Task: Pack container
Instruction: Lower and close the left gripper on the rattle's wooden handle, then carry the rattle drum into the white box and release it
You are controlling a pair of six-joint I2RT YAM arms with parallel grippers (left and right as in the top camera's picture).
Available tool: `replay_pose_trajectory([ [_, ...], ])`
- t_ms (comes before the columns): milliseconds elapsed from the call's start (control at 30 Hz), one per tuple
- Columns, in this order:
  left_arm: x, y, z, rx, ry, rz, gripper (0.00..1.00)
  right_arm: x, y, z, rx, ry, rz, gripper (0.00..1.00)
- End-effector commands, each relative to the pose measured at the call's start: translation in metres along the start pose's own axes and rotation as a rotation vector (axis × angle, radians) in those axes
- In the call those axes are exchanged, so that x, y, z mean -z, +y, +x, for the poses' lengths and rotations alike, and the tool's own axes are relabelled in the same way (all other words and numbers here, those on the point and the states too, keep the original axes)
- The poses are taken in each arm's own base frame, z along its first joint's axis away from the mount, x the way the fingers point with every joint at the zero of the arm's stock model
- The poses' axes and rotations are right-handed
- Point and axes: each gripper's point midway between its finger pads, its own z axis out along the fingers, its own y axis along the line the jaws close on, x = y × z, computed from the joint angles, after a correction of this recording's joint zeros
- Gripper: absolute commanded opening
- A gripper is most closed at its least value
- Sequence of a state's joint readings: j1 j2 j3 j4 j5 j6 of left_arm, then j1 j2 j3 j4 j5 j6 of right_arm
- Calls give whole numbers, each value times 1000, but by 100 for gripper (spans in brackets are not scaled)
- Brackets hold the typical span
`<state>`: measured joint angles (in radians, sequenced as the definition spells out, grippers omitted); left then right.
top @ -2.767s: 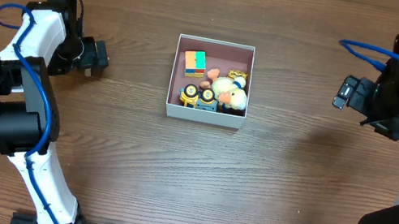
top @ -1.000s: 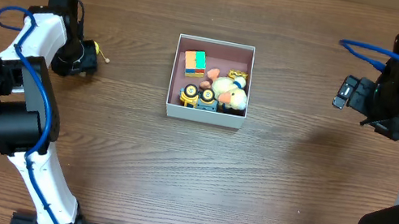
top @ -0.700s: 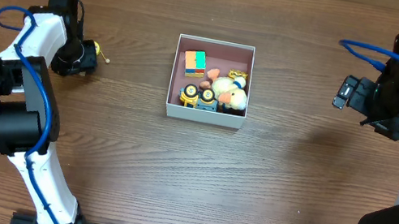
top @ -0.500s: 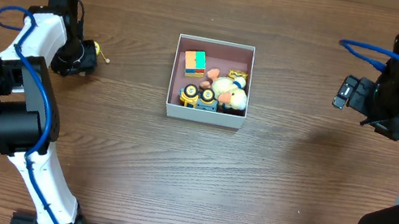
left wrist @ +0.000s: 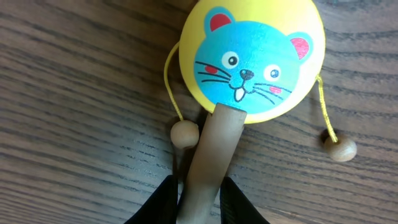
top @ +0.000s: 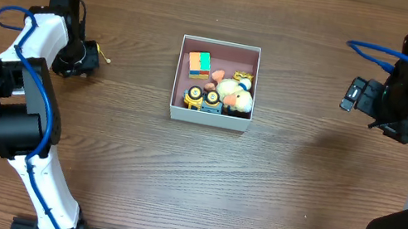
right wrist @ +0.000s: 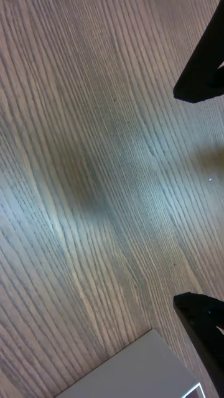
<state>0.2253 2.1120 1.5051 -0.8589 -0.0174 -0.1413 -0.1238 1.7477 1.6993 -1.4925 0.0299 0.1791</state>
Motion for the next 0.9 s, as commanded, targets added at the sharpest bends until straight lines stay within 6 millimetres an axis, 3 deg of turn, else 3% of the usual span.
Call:
replay_pose_trajectory([
  [0, -7, 1, 4, -25, 17, 15, 23, 6, -1, -3, -8, -24, -3, 100],
  [133, -6, -3, 4, -36, 19, 39, 17, 6, -1, -3, -8, -23, -4, 100],
  [233, -4, -12, 1, -35, 12, 95, 20, 6, -1, -3, -8, -23, -4, 100],
  [500, 16, -24, -12, -35, -6, 153, 12, 6, -1, -3, -8, -23, -4, 100],
  [733, 70, -42, -33, -66, -69, 188, 4, 6, -1, -3, -8, -23, -4, 100],
  [867, 123, -69, -43, -126, -170, 217, 5, 6, -1, -2, -8, -23, -3, 100],
])
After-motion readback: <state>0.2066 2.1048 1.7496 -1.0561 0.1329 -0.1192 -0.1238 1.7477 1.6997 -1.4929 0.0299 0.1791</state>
